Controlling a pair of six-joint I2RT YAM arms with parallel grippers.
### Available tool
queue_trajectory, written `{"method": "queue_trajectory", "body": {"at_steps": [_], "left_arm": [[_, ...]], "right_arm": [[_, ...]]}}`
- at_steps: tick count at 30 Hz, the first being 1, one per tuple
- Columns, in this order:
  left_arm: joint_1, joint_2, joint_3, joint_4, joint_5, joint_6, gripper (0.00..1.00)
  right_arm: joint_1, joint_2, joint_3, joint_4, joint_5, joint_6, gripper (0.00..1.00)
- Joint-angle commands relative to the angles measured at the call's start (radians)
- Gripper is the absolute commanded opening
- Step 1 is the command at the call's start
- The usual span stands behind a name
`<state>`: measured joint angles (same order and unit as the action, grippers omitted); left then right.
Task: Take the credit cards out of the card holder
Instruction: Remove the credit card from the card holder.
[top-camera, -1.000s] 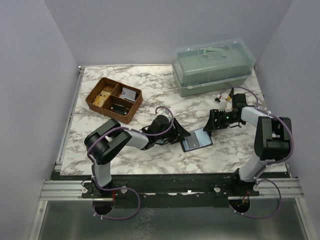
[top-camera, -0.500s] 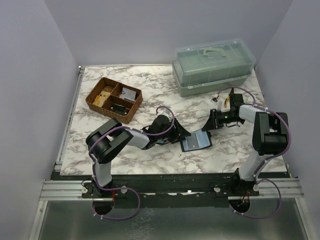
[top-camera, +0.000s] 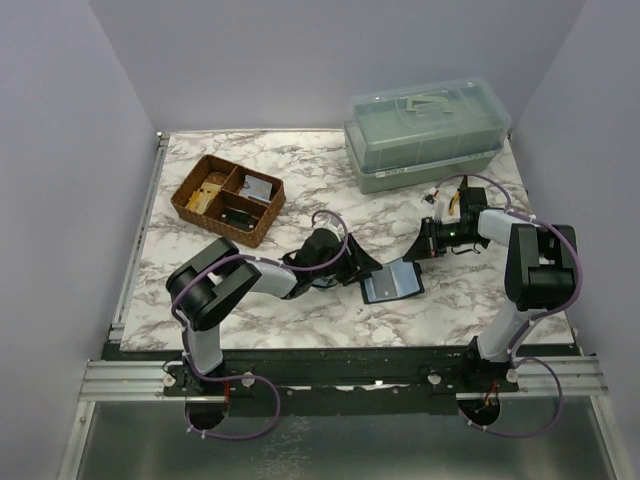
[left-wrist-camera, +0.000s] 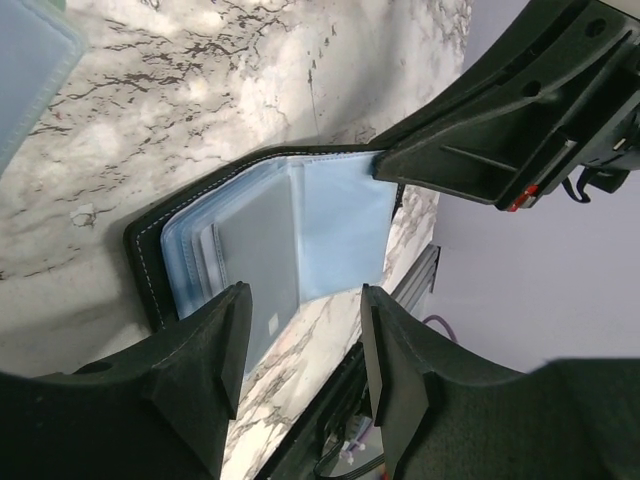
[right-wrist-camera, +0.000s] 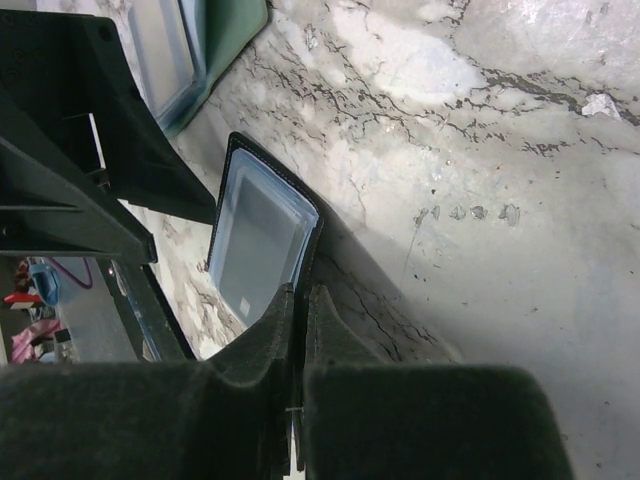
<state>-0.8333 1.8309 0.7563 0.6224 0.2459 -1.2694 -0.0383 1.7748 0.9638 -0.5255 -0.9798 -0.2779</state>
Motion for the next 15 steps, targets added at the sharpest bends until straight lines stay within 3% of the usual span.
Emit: {"method": "queue_trajectory", "body": {"at_steps": [1,6,11,15], "left_arm": [[0.001,-0.047,-0.017,0.0,-0.009,0.035,0.54],[0.005,-0.121,-0.055,0.008,-0.039,0.066,0.61],[0.009,-0.218,-0.125,0.016,-0.103,0.085,0.77],[0.026,-0.264,-0.172,0.043,-0.1,0.065,0.84]], "right_arm": [[0.006,-0.024,-0.001,-0.002,-0.027,-0.003,0.0],[0.006,-0.032,-0.001,-0.011,-0.053,-0.021,0.0],[0.006,-0.039,-0.002,-0.022,-0.065,-0.036,0.0],[0.007,-0.045,-0.004,-0.021,-0.066,-0.039,0.0]]}}
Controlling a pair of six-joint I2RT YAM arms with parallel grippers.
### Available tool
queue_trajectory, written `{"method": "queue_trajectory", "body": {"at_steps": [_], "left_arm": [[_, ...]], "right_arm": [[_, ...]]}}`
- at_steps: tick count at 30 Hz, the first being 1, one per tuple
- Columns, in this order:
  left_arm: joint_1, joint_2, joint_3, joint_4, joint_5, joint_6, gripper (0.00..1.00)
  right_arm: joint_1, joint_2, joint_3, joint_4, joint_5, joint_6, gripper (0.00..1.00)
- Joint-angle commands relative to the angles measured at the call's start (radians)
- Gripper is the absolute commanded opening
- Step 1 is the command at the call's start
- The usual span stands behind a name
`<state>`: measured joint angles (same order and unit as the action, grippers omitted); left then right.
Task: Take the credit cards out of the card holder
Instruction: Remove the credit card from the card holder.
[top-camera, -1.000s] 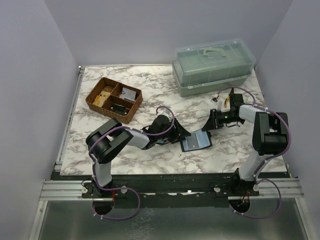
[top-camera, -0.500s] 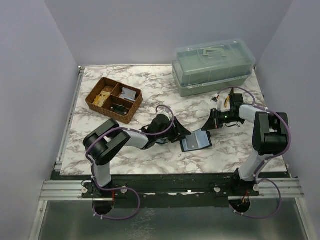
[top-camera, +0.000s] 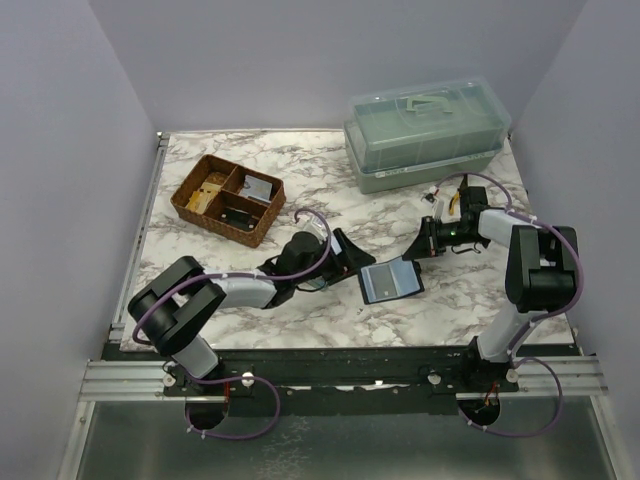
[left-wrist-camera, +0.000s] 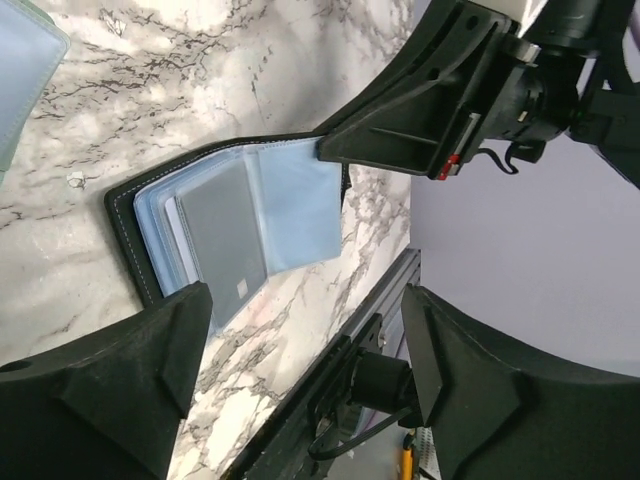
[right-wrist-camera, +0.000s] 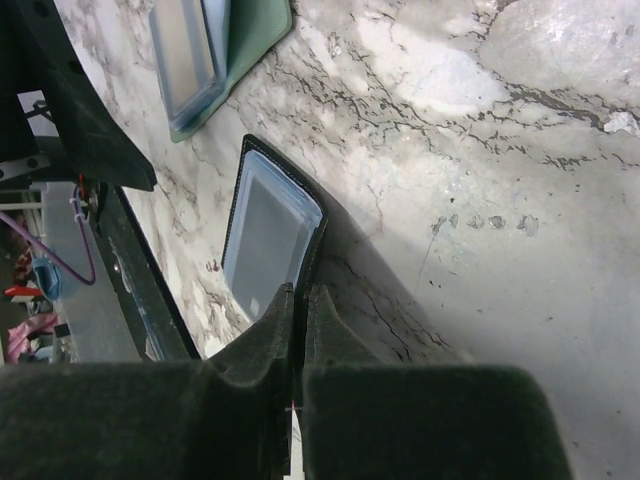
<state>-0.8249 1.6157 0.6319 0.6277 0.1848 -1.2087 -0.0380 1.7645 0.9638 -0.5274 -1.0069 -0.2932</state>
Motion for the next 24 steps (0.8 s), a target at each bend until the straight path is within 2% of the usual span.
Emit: {"method": "queue_trajectory", "body": {"at_steps": [1,13,17,20,22,24], "left_arm": [[0.027,-0.053,-0.06,0.06,-0.029,-0.005,0.85],[0.038,-0.13,-0.168,0.072,0.011,0.033,0.78],[0.039,-0.17,-0.182,0.07,0.003,0.051,0.78],[0.048,-0.172,-0.187,0.083,0.018,0.029,0.85],[0.074,-0.154,-0.214,0.181,0.055,-0.027,0.91],[0.107,-0.128,-0.234,0.26,0.105,-0.069,0.92]], "right_arm": [[0.006,-0.036,-0.005,-0.019,-0.038,-0.024,0.0],[0.007,-0.046,-0.017,-0.01,0.031,-0.038,0.01],[0.008,-0.049,-0.016,-0.013,0.056,-0.047,0.1],[0.007,-0.06,-0.019,-0.012,0.077,-0.051,0.19],[0.007,-0.075,-0.018,-0.012,0.094,-0.058,0.26],[0.007,-0.1,-0.021,-0.006,0.117,-0.06,0.33]]}}
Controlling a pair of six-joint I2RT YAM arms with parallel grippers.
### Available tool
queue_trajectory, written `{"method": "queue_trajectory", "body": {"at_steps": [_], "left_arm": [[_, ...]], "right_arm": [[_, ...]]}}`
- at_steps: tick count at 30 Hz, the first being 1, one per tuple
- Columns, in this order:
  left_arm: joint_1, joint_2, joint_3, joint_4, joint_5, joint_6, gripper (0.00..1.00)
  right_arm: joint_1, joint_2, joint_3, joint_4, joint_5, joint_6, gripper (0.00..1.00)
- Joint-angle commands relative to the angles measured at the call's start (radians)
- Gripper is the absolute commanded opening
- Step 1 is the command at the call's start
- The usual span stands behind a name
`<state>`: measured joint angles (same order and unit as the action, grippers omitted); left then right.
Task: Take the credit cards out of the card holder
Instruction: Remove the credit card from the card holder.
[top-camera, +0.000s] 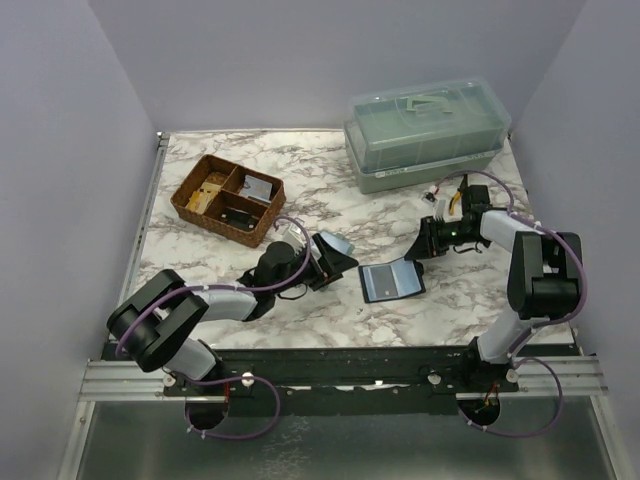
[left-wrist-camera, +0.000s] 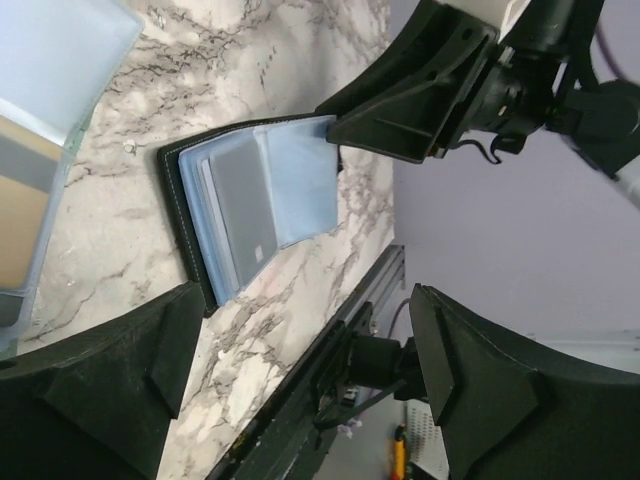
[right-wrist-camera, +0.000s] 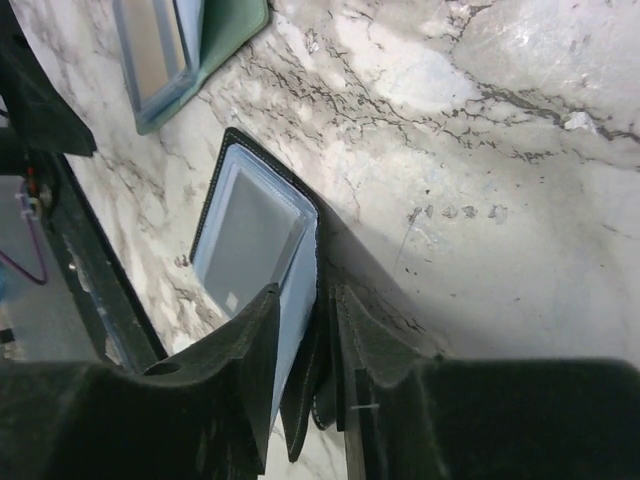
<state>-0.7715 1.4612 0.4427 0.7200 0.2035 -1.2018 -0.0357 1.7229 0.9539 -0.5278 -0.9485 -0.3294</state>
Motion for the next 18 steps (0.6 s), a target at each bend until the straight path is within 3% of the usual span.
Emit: {"method": "queue_trajectory", "body": {"at_steps": [1,8,11,13,15,18], "left_arm": [[0.06,0.029,-0.048,0.179,0.097,-0.078,0.91],[0.059,0.016,-0.051,0.154,0.111,-0.039,0.84],[0.051,0.006,-0.058,0.129,0.102,-0.027,0.82],[0.041,0.005,-0.053,0.101,0.091,-0.013,0.81],[0.031,0.013,-0.045,0.077,0.084,0.001,0.79],[0.016,0.031,-0.027,0.059,0.081,0.016,0.74]], "right_arm": [[0.005,-0.073,-0.011,-0.001,0.072,-0.025,0.37],[0.005,-0.246,-0.029,0.019,0.133,-0.11,0.56],[0.007,-0.31,-0.031,-0.057,0.0,-0.334,0.67],[0.013,-0.334,-0.048,-0.169,-0.171,-0.617,0.79],[0.016,-0.343,-0.086,-0.309,-0.265,-0.99,0.96],[0.035,-0.297,-0.11,-0.301,-0.314,-1.145,0.99]]}}
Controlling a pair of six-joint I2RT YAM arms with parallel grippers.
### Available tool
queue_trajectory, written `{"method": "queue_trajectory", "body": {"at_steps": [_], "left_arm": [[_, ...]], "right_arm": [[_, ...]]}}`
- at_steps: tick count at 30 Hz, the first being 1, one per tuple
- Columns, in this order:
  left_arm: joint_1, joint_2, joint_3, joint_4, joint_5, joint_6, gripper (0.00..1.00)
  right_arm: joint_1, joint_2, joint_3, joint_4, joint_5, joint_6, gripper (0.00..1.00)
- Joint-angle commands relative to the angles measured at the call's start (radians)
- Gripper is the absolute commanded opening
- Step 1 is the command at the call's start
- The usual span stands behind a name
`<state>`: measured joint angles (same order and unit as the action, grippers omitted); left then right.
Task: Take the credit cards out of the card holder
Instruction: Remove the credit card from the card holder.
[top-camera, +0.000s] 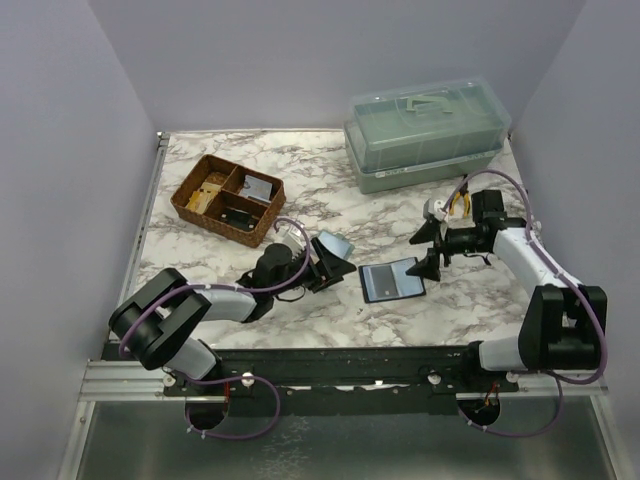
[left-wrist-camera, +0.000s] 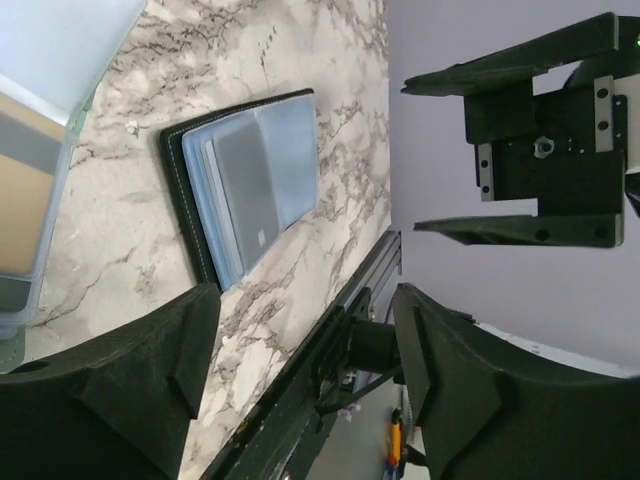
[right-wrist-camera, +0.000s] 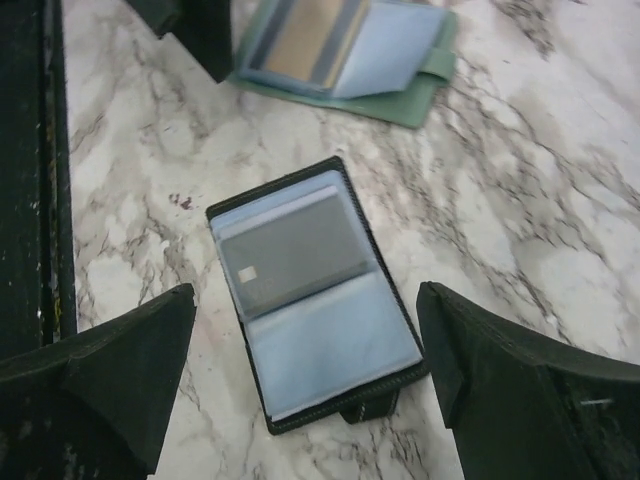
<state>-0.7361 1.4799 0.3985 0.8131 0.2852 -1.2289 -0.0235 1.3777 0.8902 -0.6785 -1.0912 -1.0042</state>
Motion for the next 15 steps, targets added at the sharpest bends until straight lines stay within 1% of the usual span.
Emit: {"method": "queue_trajectory", "body": {"at_steps": [1,3,4,5,6,8,9,10,13,15], "left_arm": [[-0.023,0.018,0.021,-0.036,-0.001,0.043,0.72],[-0.031,0.027,0.023,-0.039,-0.008,0.039,0.68],[-0.032,0.032,0.023,-0.04,-0.013,0.036,0.65],[-0.035,0.034,0.023,-0.041,-0.018,0.036,0.62],[-0.038,0.039,0.026,-0.042,-0.024,0.035,0.59],[-0.04,0.05,0.029,-0.046,-0.03,0.033,0.54],[-0.041,0.058,0.031,-0.046,-0.03,0.032,0.51],[-0.04,0.066,0.036,-0.046,-0.031,0.031,0.48],[-0.043,0.098,0.059,-0.045,-0.018,0.022,0.41],[-0.049,0.127,0.086,-0.044,-0.009,0.017,0.36]], "right_arm": [[0.052,0.089,-0.018,-0.18,-0.162,-0.545,0.99],[0.09,0.166,0.031,-0.251,-0.169,-0.644,0.99],[0.105,0.178,0.03,-0.246,-0.181,-0.646,0.99],[0.13,0.166,0.008,-0.167,-0.171,-0.609,0.99],[0.168,0.131,-0.033,-0.054,-0.126,-0.51,0.99],[0.274,0.037,-0.158,0.263,0.035,-0.271,0.99],[0.317,0.0,-0.212,0.373,0.109,-0.19,0.99],[0.346,-0.013,-0.23,0.415,0.152,-0.154,0.99],[0.359,0.014,-0.208,0.41,0.206,-0.098,0.99],[0.359,0.018,-0.225,0.417,0.231,-0.089,0.99]]}}
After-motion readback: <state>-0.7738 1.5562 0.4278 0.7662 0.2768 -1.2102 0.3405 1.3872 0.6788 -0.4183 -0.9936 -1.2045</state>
